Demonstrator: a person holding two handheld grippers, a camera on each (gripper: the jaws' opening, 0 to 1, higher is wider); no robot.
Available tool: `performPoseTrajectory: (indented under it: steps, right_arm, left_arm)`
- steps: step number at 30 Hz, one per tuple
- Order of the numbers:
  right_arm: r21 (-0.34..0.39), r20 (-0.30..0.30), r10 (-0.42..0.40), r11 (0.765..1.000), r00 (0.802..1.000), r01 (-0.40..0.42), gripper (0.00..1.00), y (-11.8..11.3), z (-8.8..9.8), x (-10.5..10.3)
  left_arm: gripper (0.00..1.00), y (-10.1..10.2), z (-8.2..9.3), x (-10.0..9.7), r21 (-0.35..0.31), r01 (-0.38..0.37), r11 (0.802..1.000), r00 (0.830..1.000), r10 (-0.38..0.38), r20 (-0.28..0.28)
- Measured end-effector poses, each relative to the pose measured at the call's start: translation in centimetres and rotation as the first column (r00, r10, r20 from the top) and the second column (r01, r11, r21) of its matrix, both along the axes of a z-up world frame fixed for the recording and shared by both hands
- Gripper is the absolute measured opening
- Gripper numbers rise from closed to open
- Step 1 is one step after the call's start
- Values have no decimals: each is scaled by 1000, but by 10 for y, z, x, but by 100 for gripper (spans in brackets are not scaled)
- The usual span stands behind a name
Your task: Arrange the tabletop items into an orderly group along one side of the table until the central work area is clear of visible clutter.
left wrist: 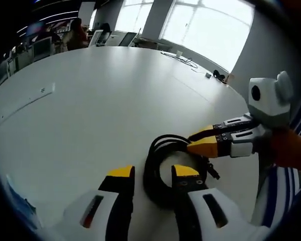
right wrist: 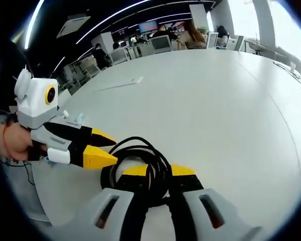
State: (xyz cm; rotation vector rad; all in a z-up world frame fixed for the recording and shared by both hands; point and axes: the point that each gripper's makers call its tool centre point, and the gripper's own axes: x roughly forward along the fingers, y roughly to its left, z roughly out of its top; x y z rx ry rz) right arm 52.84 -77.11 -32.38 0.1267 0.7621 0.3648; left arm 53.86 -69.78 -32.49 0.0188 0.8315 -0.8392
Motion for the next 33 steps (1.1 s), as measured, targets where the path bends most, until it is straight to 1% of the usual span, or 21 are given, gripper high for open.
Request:
performPoseTrajectory:
  steps: [3,6,10,15,18,21,24,26,29,33]
  right_arm:
    - [-12,7,2,1000,1000,-2,14,0,2,1]
    - [-10,7,-4,1000,1000,4,20,-1,3,1]
    - [-24,3,4,1000,1000,-4,22,0,3,0]
    - [-30,4,-5,1000,1000,5,29,-1,6,-2]
    - [-34,5,-4,999,1000,4,30,-1,8,-4]
    - [-35,10,-6,999,1000,6,30,0,11,-6]
    - [-36,13,-5,999,1000,6,31,0,15,-7]
    - [-37,19,-6,999,1000,7,32,1,18,-8]
    - [-37,26,-8,999,1000,9,35,0,22,-10]
    - [-43,30,1,999,1000,0,36,0,27,-13]
  left_arm:
    - [30,1,1,0,0,2,1000,1000,-2,-1]
    - [33,2,3,0,-3,5,1000,1000,-4,2]
    - [36,3,6,-1,-10,11,1000,1000,-11,7]
    - [41,5,9,-1,-14,14,1000,1000,-14,7]
    - [43,8,11,-3,-14,17,1000,1000,-17,10]
    - [48,11,14,-4,-16,15,1000,1000,-15,11]
    - [50,14,18,-5,-19,15,1000,1000,-15,14]
    - [51,16,21,-5,-17,16,1000,1000,-15,25]
    - [55,19,25,-7,-21,18,1000,999,-17,29]
    - [59,21,31,-9,-24,25,999,999,-24,43]
